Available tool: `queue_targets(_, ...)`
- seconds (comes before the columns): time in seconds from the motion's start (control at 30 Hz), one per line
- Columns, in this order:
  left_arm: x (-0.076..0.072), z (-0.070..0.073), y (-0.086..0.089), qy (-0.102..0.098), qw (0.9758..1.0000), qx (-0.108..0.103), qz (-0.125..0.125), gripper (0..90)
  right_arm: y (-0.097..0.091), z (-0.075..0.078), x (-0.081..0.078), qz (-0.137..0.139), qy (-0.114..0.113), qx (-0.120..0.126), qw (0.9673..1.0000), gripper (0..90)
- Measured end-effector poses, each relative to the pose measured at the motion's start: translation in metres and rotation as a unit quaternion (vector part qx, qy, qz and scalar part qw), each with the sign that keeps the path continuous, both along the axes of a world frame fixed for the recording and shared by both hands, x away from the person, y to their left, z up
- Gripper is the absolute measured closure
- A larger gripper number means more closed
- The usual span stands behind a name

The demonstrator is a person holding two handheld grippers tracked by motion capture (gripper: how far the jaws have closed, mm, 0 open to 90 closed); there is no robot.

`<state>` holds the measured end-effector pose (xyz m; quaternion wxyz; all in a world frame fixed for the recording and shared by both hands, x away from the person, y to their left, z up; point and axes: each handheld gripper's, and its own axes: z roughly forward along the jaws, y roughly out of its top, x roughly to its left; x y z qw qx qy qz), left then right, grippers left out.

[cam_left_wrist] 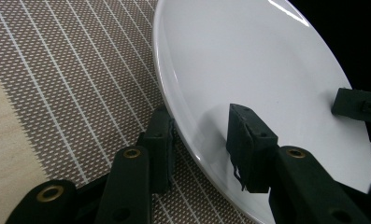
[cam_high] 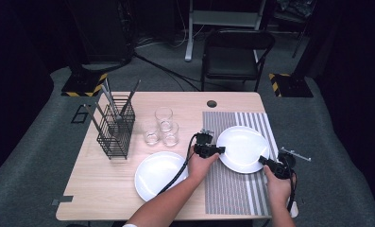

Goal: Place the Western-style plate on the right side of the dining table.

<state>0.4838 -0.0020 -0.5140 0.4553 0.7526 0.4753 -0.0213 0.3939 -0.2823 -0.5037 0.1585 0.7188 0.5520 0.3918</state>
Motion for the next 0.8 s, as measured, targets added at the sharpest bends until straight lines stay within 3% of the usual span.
queue_targets(0.8,0.0006,-0.0066,-0.0052,0.008,0.9999,0.007,-0.008,60.7,-0.0028,-0.0059,0.0049,-0.006,0.012,-0.007,0.9999,63.3)
